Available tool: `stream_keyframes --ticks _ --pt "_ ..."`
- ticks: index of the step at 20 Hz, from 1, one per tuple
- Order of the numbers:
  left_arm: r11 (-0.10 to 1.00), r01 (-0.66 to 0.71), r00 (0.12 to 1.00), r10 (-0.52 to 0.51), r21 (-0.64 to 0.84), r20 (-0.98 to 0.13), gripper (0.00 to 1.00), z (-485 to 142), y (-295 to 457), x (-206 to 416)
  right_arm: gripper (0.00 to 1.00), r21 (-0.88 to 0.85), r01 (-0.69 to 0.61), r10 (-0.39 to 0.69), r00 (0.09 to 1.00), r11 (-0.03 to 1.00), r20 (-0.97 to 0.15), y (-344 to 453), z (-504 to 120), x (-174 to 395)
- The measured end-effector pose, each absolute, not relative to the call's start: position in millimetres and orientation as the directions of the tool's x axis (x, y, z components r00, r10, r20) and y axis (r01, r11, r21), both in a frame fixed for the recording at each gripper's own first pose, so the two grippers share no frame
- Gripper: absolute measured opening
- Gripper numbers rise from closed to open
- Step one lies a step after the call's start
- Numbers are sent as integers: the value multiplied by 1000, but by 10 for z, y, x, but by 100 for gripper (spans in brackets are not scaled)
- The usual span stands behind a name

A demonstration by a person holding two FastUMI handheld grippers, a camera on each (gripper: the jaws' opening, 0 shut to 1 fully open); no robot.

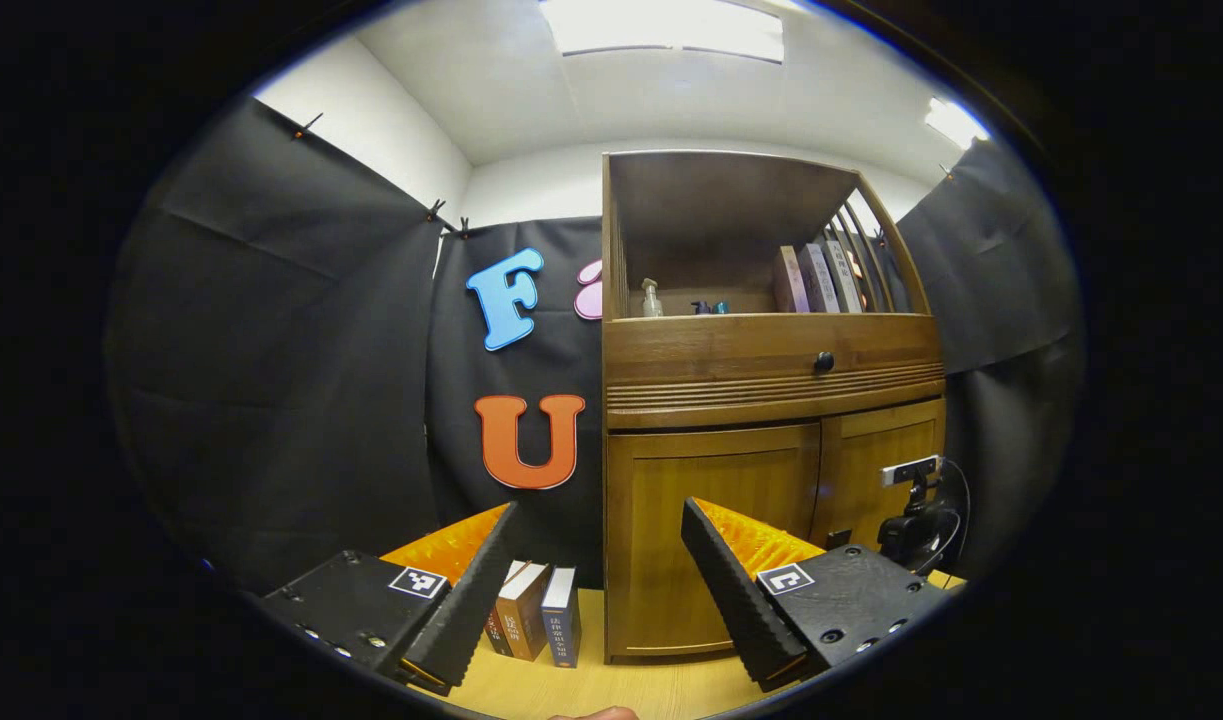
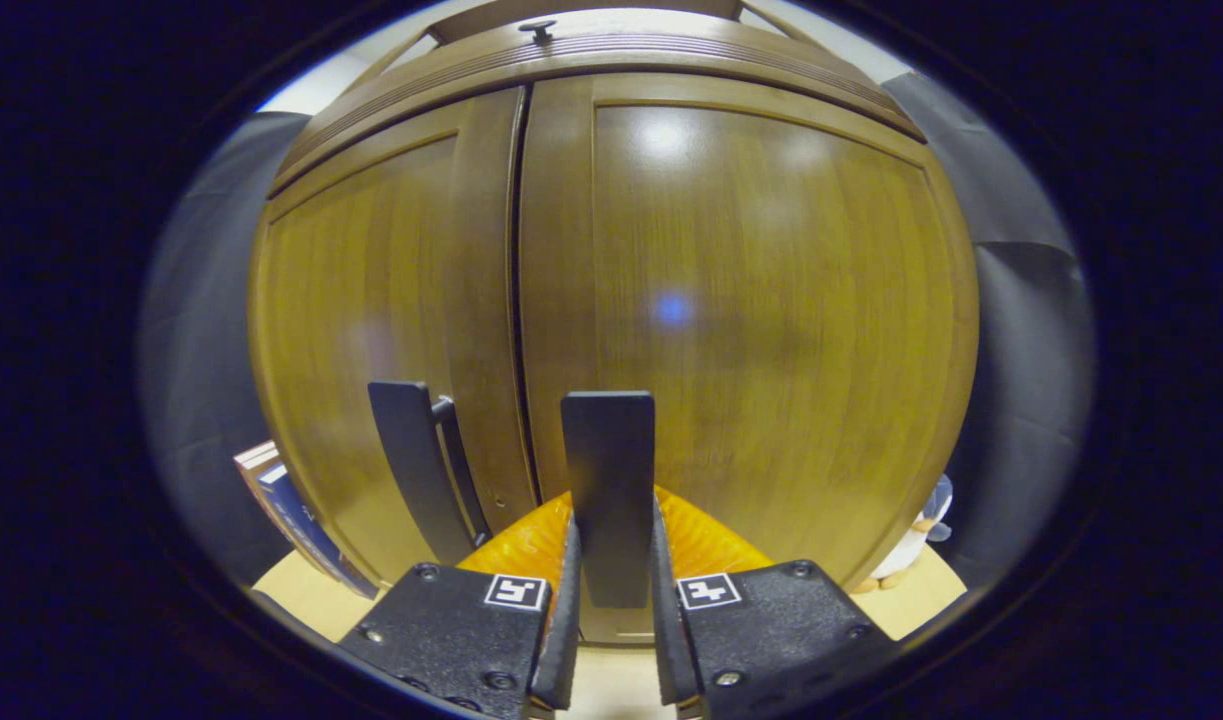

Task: Open the right door of the double-door shoe cabinet with the right hand, and open the left door with the left hand.

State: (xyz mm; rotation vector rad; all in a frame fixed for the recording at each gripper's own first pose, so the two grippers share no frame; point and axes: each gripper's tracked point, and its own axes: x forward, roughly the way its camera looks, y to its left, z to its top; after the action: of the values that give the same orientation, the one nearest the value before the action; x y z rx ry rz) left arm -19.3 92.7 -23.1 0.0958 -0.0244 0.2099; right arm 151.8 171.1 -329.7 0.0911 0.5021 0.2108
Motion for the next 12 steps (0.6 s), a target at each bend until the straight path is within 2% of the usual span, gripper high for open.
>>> stream_keyframes --ticks 5,6,8,9,12 --pt "974 -203 979 201 99 29 100 -246 904 -278 29 160 -159 218 844 974 -490 1722 -3293 1512" --pt "975 -200 980 198 101 27 97 -259 896 -286 28 150 -158 212 844 976 -492 1710 -3298 1498" --pt "973 -203 979 201 112 30 100 -266 913 -317 28 149 -152 207 844 977 -495 1695 -3280 1467" --pt "971 -208 978 206 116 30 97 -271 932 -331 28 154 -152 210 843 976 -495 1689 -3269 1441" --pt "973 -206 978 205 99 22 100 -300 920 -346 28 165 -165 226 839 972 -494 1645 -3243 1315"
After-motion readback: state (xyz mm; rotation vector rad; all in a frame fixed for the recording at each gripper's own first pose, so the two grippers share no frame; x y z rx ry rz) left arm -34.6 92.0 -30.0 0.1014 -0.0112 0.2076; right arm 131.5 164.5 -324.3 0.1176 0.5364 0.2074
